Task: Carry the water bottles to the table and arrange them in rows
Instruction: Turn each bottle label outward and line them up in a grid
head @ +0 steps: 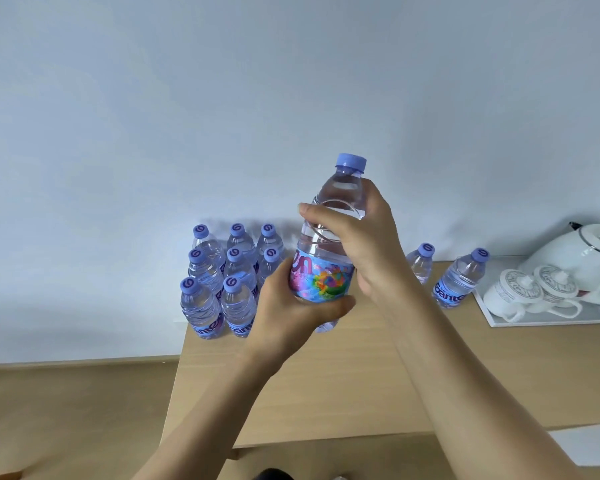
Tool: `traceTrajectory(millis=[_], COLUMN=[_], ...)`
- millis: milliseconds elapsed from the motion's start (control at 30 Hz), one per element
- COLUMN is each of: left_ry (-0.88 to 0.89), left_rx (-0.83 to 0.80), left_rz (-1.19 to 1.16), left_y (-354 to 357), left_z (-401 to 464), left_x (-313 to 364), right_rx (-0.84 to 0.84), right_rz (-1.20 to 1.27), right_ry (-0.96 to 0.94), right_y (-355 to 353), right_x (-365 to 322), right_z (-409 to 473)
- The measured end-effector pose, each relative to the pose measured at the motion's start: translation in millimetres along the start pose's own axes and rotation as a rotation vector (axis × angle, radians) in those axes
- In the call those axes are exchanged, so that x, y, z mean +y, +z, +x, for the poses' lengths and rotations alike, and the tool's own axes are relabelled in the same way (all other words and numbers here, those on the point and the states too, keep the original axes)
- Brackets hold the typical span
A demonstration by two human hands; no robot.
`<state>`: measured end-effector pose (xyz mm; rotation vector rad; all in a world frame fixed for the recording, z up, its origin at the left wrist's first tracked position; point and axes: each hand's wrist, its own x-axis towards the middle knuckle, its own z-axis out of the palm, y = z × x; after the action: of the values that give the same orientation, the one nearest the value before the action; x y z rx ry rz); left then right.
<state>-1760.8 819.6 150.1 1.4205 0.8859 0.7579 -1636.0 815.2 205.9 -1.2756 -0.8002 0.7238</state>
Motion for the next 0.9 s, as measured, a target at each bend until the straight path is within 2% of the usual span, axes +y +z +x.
traceTrajectory(millis=[300, 567, 700, 800, 900], left_ry=[-0.034, -0.058, -0.007, 0.031, 0.071], left_rx=[-0.119, -0.296, -0.174, -0.029, 0.086], left_rz=[-0.018, -0.211, -0.125, -0.060, 0.021], left_y=[-12, -25, -21, -15, -11], left_z=[1, -1, -4, -7, -7], left_x=[14, 17, 17, 17, 15], right_rx=[-0.149, -0.378, -0.370, -0.214, -0.056], right_rz=[0.164, 0.390, 0.287, 0.040, -0.022], right_ry=[0.020, 0.057, 0.079, 0.002, -0.027], right_y=[3, -3, -4, -1, 10], right_x=[-17, -18, -13, -13, -8], right_z=[8, 13, 14, 10, 3])
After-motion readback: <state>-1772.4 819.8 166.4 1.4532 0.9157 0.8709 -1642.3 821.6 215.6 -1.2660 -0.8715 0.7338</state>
